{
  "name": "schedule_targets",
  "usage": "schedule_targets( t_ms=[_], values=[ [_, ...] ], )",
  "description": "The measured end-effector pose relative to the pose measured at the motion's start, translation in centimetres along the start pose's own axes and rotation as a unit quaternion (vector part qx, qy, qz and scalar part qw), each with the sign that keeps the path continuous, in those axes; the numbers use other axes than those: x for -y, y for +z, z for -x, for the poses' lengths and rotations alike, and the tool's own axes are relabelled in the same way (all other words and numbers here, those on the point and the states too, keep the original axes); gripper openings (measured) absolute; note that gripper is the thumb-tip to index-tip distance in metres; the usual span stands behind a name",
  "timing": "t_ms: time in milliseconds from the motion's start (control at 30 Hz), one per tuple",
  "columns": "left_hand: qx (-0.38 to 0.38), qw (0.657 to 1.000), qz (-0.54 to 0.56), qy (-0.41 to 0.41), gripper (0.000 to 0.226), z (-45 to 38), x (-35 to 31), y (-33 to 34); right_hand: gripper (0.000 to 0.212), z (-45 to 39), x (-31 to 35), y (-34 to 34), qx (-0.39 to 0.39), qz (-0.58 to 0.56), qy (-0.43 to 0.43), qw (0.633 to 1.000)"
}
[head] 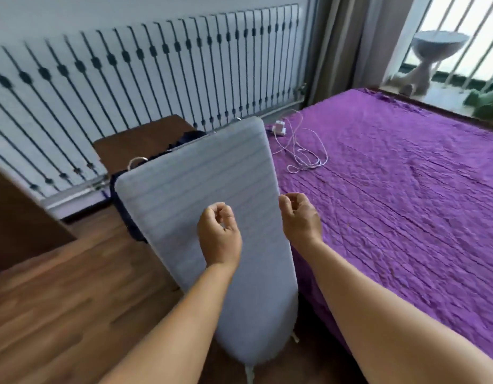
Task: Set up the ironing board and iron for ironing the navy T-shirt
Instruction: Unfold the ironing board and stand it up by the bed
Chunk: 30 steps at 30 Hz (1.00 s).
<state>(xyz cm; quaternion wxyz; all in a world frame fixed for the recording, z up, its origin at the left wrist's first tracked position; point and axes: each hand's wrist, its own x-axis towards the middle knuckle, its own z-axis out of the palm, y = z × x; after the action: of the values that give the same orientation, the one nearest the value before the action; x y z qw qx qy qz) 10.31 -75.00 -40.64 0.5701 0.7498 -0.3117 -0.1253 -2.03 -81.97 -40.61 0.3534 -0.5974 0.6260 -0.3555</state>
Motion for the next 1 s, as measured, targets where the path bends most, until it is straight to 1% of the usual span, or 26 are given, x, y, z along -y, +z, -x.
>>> schedule_targets(
  t_ms=[100, 267, 367, 433, 500, 567, 600, 633, 700, 767, 833, 867, 933, 1000],
  values=[
    [-0.071, 0.997, -0.001, -0.023, 0.021, -0.5, 1.2, -2.3, 0.035, 0.1, 0.5, 1.7, 0.055, 0.006, -0.004, 0.998],
    [-0.121, 0.993, -0.007, -0.001, 0.027, -0.1, 3.2, -4.3, 0.043, -0.5, -0.6, 3.7, 0.103, 0.017, -0.009, 0.994],
    [-0.186, 0.979, -0.085, 0.006, 0.037, 0.8, 5.1, -5.0, 0.054, -1.0, -1.8, 4.1, 0.125, 0.036, -0.003, 0.991],
    [-0.212, 0.971, -0.107, -0.039, 0.034, 1.4, 5.9, -5.2, 0.065, -1.3, -2.3, 4.3, 0.143, 0.04, 0.006, 0.989],
    [-0.22, 0.964, -0.087, -0.118, 0.036, 1.8, 6.4, -5.0, 0.07, -1.8, -2.5, 4.6, 0.152, 0.034, 0.005, 0.988],
    [-0.226, 0.952, -0.069, -0.195, 0.044, 2.0, 6.6, -4.7, 0.065, -2.6, -2.9, 5.0, 0.142, 0.022, -0.016, 0.99],
    [-0.23, 0.946, -0.062, -0.219, 0.049, 2.1, 6.7, -4.5, 0.06, -3.0, -3.1, 5.2, 0.137, 0.015, -0.022, 0.99],
    [-0.231, 0.942, -0.055, -0.236, 0.054, 2.2, 6.6, -4.4, 0.058, -3.4, -3.2, 5.2, 0.135, 0.013, -0.022, 0.991],
    [-0.238, 0.934, -0.055, -0.26, 0.063, 2.2, 6.8, -4.2, 0.061, -4.3, -3.9, 5.4, 0.139, 0.01, -0.018, 0.99],
    [-0.227, 0.929, -0.06, -0.285, 0.067, 2.1, 7.4, -4.1, 0.053, -5.0, -4.8, 5.2, 0.154, 0.006, -0.02, 0.988],
    [-0.202, 0.93, -0.051, -0.304, 0.068, 1.9, 8.2, -4.1, 0.042, -5.8, -5.7, 5.2, 0.174, -0.002, -0.018, 0.985],
    [-0.193, 0.931, -0.042, -0.309, 0.067, 1.9, 8.7, -3.8, 0.04, -6.4, -6.3, 5.1, 0.187, -0.008, -0.014, 0.982],
    [-0.179, 0.93, -0.019, -0.32, 0.064, 2.0, 9.3, -3.7, 0.041, -7.1, -7.2, 5.2, 0.215, -0.015, 0.002, 0.977],
    [-0.17, 0.93, 0.003, -0.326, 0.055, 2.4, 9.5, -3.4, 0.045, -7.6, -8.1, 5.5, 0.233, -0.019, 0.021, 0.972]
  ],
)
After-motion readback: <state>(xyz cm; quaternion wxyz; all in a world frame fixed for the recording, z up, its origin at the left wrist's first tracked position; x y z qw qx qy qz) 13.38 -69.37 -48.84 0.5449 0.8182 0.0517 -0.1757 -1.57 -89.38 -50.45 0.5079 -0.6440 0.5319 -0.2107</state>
